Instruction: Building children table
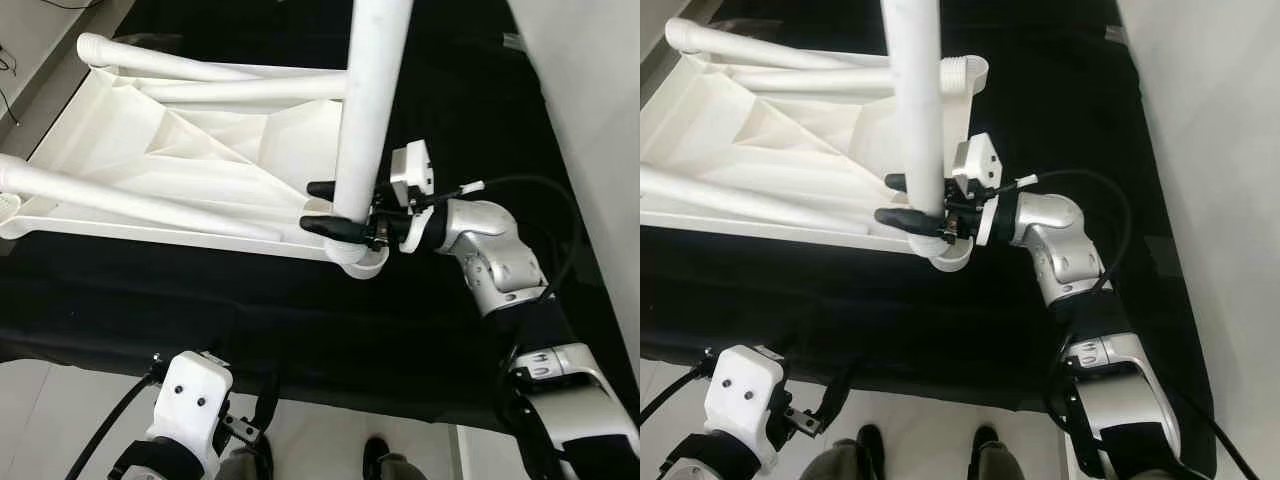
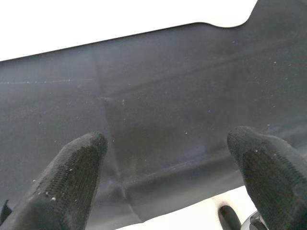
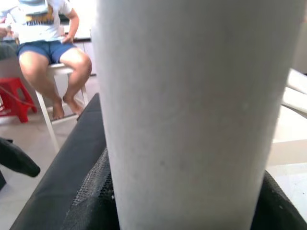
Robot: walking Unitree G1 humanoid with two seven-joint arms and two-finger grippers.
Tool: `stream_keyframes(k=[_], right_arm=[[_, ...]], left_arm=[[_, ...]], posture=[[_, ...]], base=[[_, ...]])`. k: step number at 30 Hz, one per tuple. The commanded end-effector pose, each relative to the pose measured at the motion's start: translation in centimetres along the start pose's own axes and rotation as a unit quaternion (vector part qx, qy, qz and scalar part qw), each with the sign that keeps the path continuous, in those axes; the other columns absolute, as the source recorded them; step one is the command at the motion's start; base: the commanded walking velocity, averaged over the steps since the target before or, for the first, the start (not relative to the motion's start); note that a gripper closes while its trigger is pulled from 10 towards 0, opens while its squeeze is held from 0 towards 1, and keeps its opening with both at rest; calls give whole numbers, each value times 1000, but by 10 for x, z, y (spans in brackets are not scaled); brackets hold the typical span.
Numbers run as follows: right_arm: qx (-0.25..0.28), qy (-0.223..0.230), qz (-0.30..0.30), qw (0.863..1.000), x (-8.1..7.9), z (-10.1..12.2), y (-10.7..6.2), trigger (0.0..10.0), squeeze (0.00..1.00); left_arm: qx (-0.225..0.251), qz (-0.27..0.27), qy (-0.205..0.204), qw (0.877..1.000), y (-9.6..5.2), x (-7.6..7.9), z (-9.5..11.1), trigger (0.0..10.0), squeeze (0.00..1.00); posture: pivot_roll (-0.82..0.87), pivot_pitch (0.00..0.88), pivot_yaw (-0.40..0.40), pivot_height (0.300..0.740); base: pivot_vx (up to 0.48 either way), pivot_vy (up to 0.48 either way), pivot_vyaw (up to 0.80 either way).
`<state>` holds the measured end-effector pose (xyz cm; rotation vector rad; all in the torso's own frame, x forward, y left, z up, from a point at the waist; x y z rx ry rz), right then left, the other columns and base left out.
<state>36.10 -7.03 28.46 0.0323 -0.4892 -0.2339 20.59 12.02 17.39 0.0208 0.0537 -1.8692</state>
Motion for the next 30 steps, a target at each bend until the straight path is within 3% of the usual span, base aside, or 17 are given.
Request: stream_keyframes(k=[1,9,16,22,30], right_arm=[[-8,42,6,999,-5,-14,-8,10000,0],[12,56,43,997,-13,-4,-21,10000,0],[-24,45,70,996,-27,-19,-20,10000,0],[-62,25,23,998,-14,-32,-14,10000,0],[-67,24,13,997,-11,-32,-13,10000,0]], left_arm=[[-9,-3,0,1000,-4,2,-2,10000,0],[-11,-5,-1,1000,-4,2,-2,10000,0],[-12,-6,0,1000,-4,1,-2,10000,0],[-12,-6,2,1000,-3,1,-2,10000,0],[-11,-5,1,1000,-3,1,-2,10000,0]], posture=[[74,419,-6,740],[72,420,-1,740],[74,419,3,740],[76,416,3,740],[73,414,1,740]], base=[[0,0,0],[0,0,0],[0,0,0],[0,0,0],[0,0,0]])
Point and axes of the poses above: a point about 5 cm out from each wrist's last joint towards the gripper, its own y axis pointing out of the wrist towards the gripper, its own z axis along the axis of the wrist's last joint, x = y × z, the point moved 5 cm from there along y, pointing out of the wrist towards the gripper, and after that the axes turned 6 degrees about -y, right-handed, at the moved point
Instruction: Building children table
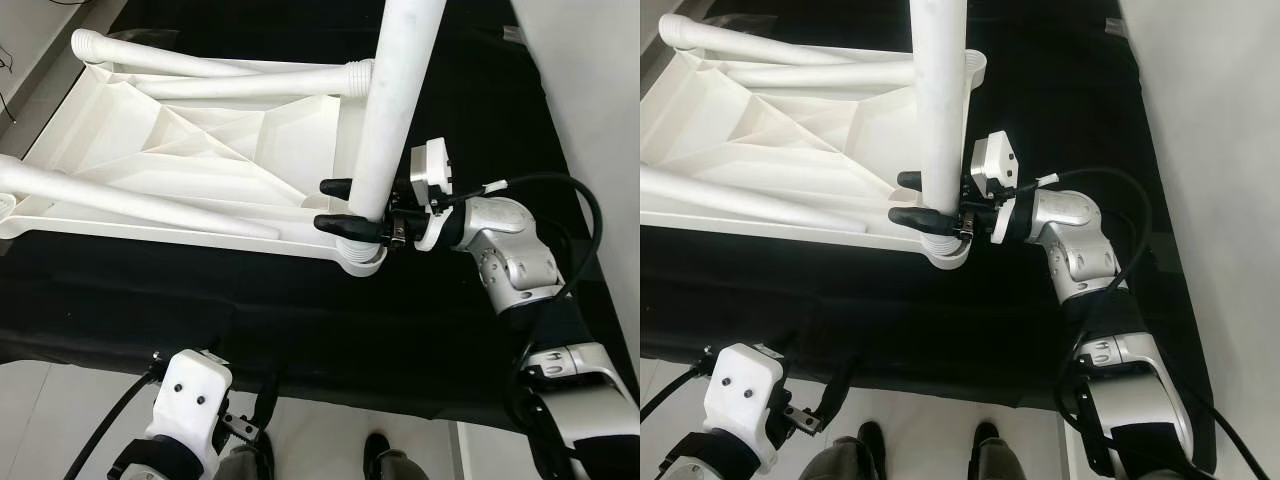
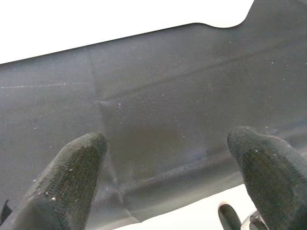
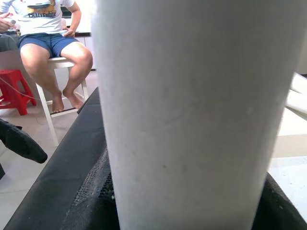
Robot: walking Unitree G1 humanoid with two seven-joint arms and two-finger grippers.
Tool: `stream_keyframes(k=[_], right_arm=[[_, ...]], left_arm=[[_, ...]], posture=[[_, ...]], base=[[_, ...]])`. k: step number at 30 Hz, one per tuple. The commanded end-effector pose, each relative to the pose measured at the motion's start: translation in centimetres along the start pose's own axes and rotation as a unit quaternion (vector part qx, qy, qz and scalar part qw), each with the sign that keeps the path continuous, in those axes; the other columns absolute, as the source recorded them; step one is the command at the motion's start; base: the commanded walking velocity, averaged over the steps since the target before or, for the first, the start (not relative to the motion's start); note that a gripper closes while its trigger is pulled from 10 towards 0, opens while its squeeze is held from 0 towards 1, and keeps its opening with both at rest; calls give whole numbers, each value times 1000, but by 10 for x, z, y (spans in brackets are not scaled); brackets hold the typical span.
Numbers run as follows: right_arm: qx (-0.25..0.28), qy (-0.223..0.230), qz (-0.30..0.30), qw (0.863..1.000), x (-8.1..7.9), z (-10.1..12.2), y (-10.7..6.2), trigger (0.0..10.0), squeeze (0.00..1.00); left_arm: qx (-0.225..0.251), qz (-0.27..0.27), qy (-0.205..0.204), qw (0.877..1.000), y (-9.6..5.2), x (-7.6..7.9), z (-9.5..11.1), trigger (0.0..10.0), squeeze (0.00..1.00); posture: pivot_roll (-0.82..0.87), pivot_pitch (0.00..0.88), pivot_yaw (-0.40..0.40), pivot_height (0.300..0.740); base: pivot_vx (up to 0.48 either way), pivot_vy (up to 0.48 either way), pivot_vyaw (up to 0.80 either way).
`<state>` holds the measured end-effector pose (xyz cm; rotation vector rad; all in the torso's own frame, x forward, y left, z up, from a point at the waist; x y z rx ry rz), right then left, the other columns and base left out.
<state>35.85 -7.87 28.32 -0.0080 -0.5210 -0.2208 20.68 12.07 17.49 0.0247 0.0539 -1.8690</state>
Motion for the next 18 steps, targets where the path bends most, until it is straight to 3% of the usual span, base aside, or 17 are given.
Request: stream_keyframes(k=[1,5,9,18], right_arm=[[-50,44,5,998,-11,-31,-4,10000,0],[-43,46,18,998,-15,-29,-5,10000,0],[-32,50,68,996,-32,-26,-6,10000,0],[-41,50,105,992,-42,-26,-9,10000,0]], left_arm=[[-12,-5,0,1000,-4,2,-3,10000,0],[-13,-5,-1,1000,-4,2,-4,10000,0],[-14,-5,0,1000,-5,2,-4,10000,0],[-16,-7,1,1000,-6,2,-4,10000,0]], posture=[[74,413,1,740],[73,411,3,740],[74,408,5,740],[76,402,10,740]], base=[[0,0,0],[0,0,0],[0,0,0],[0,0,0]])
Point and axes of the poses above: a point about 5 cm out from each wrist's last joint towards the gripper, its own y axis pointing out of the wrist towards the gripper, its own z axis along the axis of the wrist's last joint, x = y × z, the point moved 5 cm from there along y, pointing out of the wrist towards the gripper, and after that the axes turned 6 degrees about -y, right-handed, at the moved point
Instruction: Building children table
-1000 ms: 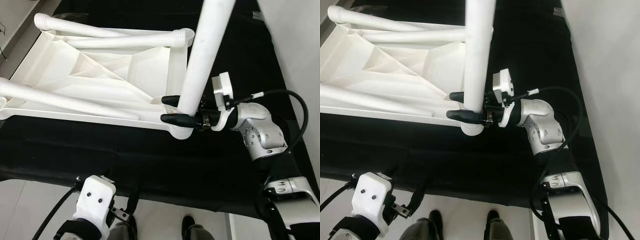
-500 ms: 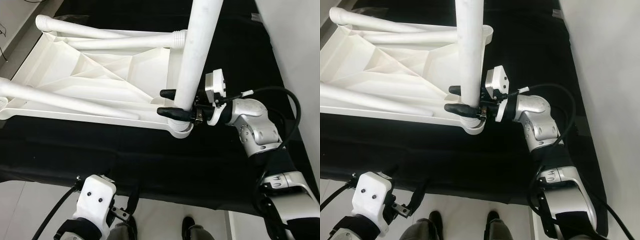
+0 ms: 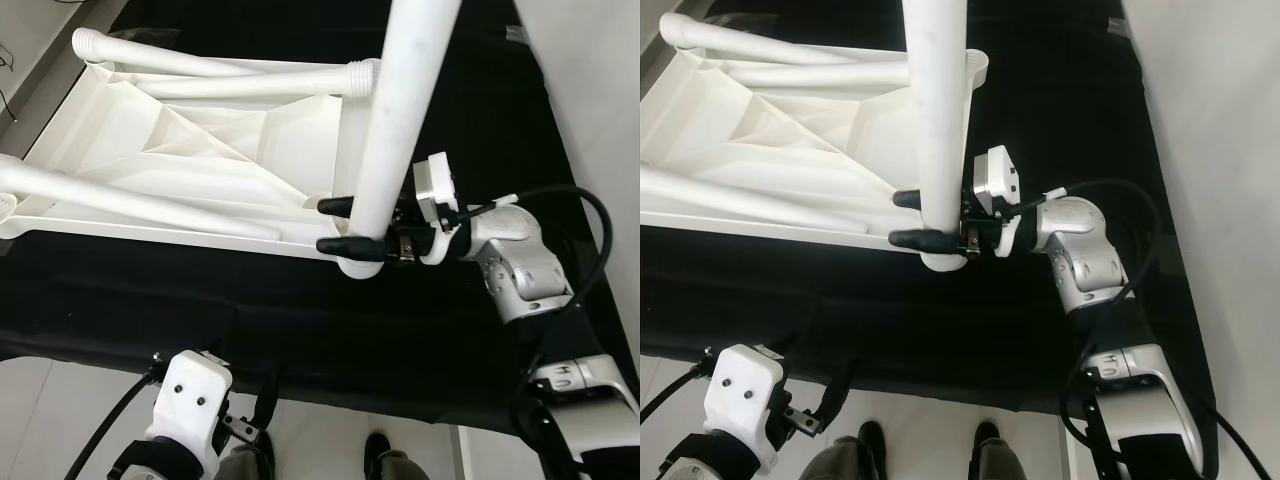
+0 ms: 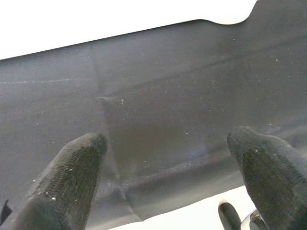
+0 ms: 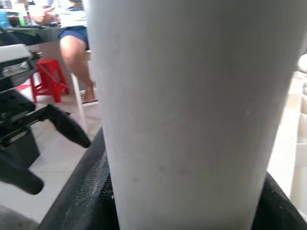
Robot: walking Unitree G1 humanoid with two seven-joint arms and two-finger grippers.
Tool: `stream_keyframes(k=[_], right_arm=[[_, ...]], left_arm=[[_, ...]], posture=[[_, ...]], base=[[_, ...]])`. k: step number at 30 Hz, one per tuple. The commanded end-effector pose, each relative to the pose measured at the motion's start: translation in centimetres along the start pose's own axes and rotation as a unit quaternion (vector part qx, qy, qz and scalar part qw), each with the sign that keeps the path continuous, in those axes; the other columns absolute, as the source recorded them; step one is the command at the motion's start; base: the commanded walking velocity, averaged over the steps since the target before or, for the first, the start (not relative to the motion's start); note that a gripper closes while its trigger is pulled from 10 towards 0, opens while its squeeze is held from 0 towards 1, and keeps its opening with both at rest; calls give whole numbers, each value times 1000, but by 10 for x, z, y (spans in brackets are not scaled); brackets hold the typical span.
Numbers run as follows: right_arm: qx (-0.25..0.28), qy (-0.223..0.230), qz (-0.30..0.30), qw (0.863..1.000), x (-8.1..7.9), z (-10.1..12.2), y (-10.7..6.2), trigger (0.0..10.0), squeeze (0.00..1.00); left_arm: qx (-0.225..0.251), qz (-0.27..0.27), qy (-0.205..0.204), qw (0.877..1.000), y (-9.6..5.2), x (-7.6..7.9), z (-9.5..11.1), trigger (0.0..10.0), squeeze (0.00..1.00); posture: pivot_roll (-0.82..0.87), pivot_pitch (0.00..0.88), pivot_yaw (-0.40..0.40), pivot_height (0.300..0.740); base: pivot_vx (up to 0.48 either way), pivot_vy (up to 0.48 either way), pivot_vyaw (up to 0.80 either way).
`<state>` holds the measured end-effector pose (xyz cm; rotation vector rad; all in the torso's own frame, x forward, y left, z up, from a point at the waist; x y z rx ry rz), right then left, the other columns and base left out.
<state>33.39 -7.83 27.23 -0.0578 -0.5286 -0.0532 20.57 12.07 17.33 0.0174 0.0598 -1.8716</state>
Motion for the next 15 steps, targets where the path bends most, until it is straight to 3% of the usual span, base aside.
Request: stream_keyframes(k=[1,15], right_arm=[[-35,59,20,997,-17,-29,-1,10000,0],[-60,40,-60,996,12,-33,-9,10000,0]], left_arm=[[-12,-6,2,1000,-5,2,-3,10000,0],[-11,-5,2,1000,-4,2,-2,10000,0]], posture=[[77,402,11,740],[76,413,7,740]], base=[[0,0,0],[0,0,0]])
Point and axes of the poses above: a point about 5 cm out from each wrist's last joint towards the gripper, its own y axis pointing out of the wrist towards the gripper, its own z axis along the axis of the wrist's last joint, x = y × z, the point moved 5 cm from there along y, pointing out of the wrist towards the gripper, and after that the axes turned 6 degrees about -y, right-handed, at the moved point
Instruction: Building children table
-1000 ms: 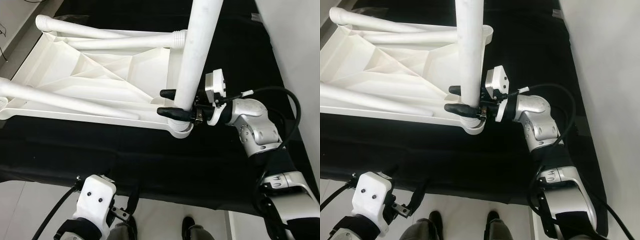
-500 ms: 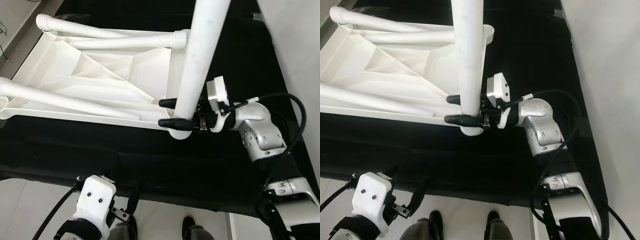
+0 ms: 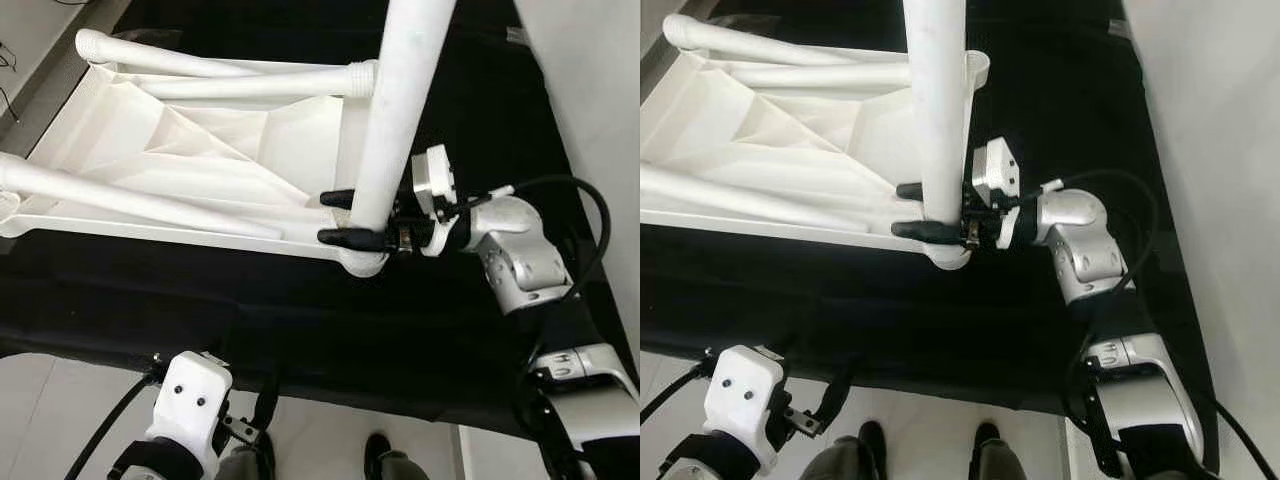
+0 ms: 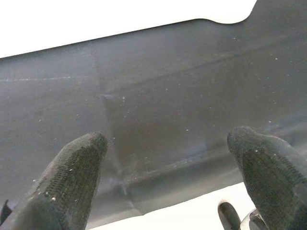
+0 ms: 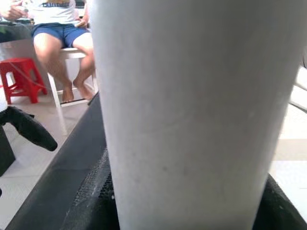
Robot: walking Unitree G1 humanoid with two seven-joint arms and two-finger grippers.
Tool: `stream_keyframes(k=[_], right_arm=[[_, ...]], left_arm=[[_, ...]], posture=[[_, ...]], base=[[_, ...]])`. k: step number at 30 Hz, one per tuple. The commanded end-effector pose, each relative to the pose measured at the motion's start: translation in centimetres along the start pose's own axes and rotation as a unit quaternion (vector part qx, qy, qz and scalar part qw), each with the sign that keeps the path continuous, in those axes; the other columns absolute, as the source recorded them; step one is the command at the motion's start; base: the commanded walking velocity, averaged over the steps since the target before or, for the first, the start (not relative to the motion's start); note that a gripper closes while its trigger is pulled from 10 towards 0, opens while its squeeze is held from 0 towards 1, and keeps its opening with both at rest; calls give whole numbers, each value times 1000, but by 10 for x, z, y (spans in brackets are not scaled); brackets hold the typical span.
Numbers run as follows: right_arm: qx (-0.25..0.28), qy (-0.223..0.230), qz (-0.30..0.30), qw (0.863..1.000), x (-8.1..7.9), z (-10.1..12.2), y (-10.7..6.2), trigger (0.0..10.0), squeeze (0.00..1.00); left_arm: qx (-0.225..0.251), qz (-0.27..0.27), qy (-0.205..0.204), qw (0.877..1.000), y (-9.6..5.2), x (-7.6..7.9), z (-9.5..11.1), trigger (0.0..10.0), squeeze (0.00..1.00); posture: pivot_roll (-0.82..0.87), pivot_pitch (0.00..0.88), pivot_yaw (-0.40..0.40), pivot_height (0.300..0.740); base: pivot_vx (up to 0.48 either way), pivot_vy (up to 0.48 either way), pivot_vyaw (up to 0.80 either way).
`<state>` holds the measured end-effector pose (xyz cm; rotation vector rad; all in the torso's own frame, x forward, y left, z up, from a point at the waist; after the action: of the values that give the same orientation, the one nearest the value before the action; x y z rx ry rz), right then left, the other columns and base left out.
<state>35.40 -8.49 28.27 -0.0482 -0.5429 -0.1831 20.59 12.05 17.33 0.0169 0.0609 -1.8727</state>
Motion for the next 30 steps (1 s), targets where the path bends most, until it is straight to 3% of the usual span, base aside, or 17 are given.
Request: stream_keyframes(k=[1,25,30], right_arm=[[-50,42,4,998,-11,-31,-4,10000,0],[-81,27,-9,996,-4,-37,-16,10000,0],[-70,42,49,995,-24,-34,-13,10000,0]], left_arm=[[-10,-5,2,1000,-4,2,-2,10000,0],[-9,-5,2,1000,-4,2,-1,10000,0],[-9,-5,2,1000,-4,2,-1,10000,0]], posture=[[76,413,7,740],[76,417,7,740],[74,418,6,740]], base=[[0,0,0],[0,0,0],[0,0,0]])
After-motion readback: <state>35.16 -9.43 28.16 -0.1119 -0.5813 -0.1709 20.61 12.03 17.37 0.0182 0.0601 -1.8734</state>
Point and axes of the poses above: a point about 5 cm out from each wrist's last joint towards the gripper, its own y axis pointing out of the wrist towards the gripper, its own z axis along the axis of the wrist's last joint, x = y × z, the point moved 5 cm from there along y, pointing out of the wrist towards the gripper, and after that the axes turned 6 degrees about -y, right-handed, at the moved point
